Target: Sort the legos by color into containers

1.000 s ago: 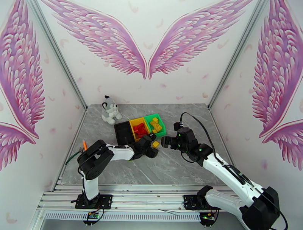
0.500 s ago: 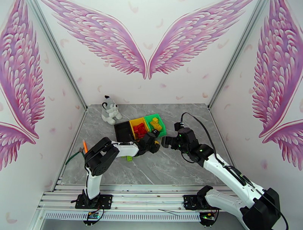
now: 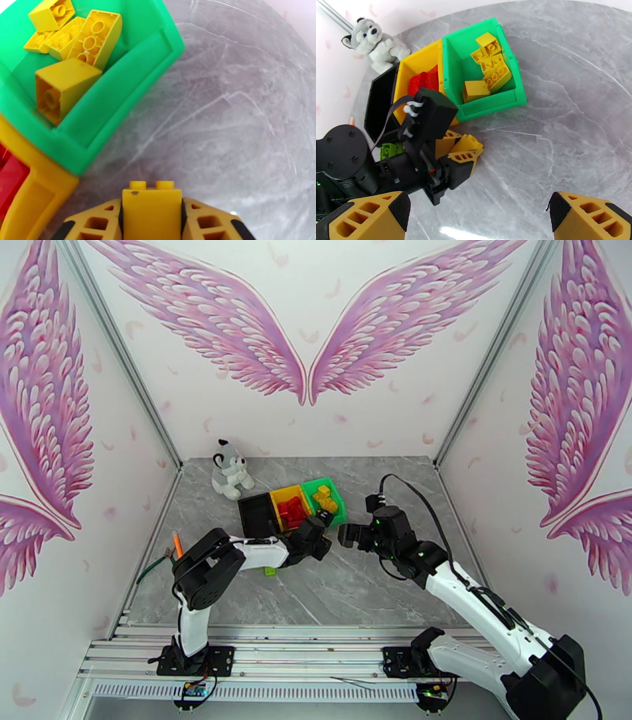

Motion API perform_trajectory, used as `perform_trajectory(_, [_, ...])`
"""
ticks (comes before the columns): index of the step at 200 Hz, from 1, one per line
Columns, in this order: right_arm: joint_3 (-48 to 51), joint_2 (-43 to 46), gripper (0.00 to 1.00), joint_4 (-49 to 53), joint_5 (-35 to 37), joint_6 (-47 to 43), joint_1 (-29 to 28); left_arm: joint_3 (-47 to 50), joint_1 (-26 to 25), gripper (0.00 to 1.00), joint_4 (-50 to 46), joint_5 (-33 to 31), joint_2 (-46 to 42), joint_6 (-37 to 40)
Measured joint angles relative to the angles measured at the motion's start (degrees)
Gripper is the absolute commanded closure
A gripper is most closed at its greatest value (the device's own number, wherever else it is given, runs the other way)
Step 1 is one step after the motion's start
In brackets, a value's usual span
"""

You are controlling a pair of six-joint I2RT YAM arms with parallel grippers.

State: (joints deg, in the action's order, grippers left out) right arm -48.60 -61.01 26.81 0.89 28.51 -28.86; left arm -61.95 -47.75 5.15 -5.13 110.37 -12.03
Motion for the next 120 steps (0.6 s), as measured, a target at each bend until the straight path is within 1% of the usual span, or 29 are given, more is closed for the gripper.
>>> perform_trajectory(44, [0.0,0.4,0.01,0.0,0.0,0.0,0.0,-0.4,0.3,0.7,-0.4,0.6,-7.0,-0.2])
perform_trajectory(69, [0.0,0.4,0.01,0.0,0.0,0.0,0.0,-4.4,1.3,0.7,-2.0,0.4,-7.0,-0.2])
perform_trajectory(91, [0.0,0.6,0.01,0.0,0.0,0.0,0.0,-11.1,3.5,0.69,-3.4,0.3,-4.8,-0.2])
perform_trajectory(99, [0.0,0.7,0.01,0.0,0.0,0.0,0.0,-13.8,4.3,0.67,-3.8,0.2,-3.6,-0.2])
perform_trajectory(120, [0.1,0.9,0.01,0.0,0.0,0.0,0.2,-20.4,6.0,0.54,-5.2,-0.1,0.1,-0.1])
